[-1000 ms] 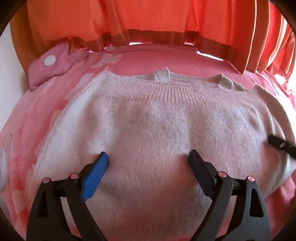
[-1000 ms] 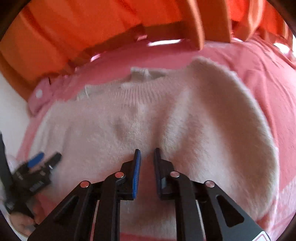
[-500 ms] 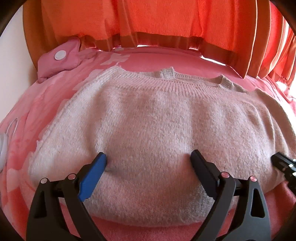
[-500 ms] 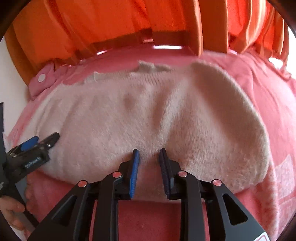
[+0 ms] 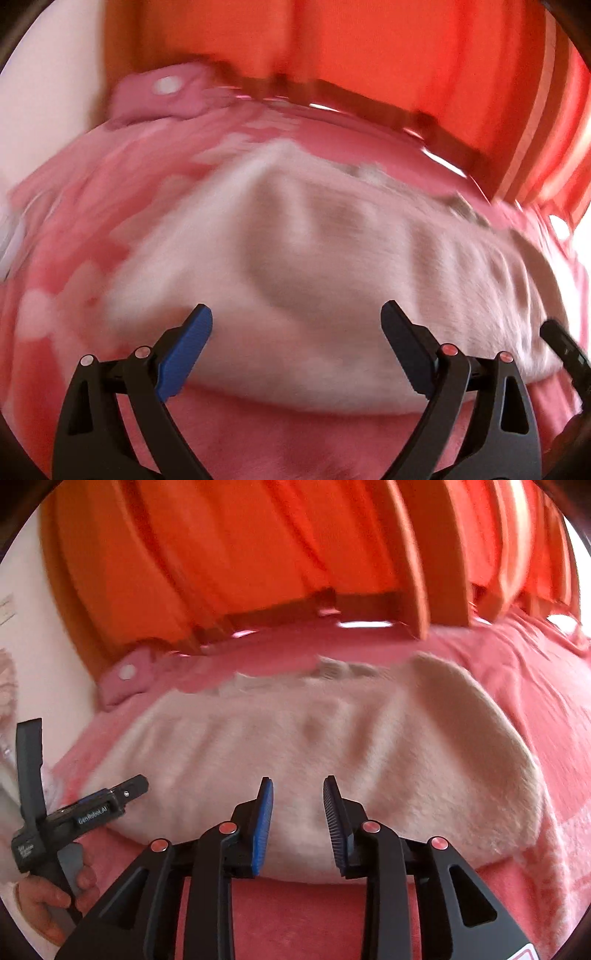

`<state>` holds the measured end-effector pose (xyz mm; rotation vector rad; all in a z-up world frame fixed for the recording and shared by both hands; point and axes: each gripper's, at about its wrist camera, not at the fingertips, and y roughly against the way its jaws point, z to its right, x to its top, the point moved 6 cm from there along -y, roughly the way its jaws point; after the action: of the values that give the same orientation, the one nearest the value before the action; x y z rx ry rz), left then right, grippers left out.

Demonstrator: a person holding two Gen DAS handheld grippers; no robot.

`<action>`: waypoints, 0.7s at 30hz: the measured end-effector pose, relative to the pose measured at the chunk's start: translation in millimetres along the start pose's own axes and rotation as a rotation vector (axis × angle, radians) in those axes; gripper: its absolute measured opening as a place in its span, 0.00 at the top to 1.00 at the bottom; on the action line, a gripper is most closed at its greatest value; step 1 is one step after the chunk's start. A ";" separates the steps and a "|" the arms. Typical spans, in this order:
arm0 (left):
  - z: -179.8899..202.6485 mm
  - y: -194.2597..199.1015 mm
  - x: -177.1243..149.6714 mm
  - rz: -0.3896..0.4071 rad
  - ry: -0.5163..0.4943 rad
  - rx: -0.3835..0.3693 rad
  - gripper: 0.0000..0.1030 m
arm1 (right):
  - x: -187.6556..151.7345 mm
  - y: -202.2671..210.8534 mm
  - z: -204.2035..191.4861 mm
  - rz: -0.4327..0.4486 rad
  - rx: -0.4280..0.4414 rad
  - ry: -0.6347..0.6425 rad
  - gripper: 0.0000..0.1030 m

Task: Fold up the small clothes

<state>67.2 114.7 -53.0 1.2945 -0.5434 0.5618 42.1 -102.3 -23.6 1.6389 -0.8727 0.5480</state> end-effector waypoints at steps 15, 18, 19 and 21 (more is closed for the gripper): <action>-93.0 -9.6 -17.3 -0.060 0.359 0.096 0.05 | -11.8 -82.0 -69.5 -0.142 -0.011 0.183 0.68; -88.2 -12.0 -18.7 -0.058 0.331 0.124 0.05 | -12.1 -82.1 -67.0 -0.138 0.007 0.172 0.67; -86.6 -12.7 -18.1 -0.057 0.335 0.114 0.05 | -12.6 -82.2 -66.3 -0.135 0.014 0.165 0.67; -85.0 -12.4 -16.6 -0.057 0.348 0.082 0.05 | -12.6 -82.3 -65.6 -0.129 0.016 0.167 0.67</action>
<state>68.0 194.5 -89.0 1.2505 -0.1962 0.7490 104.9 -29.2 -67.5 1.6256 -0.6375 0.5936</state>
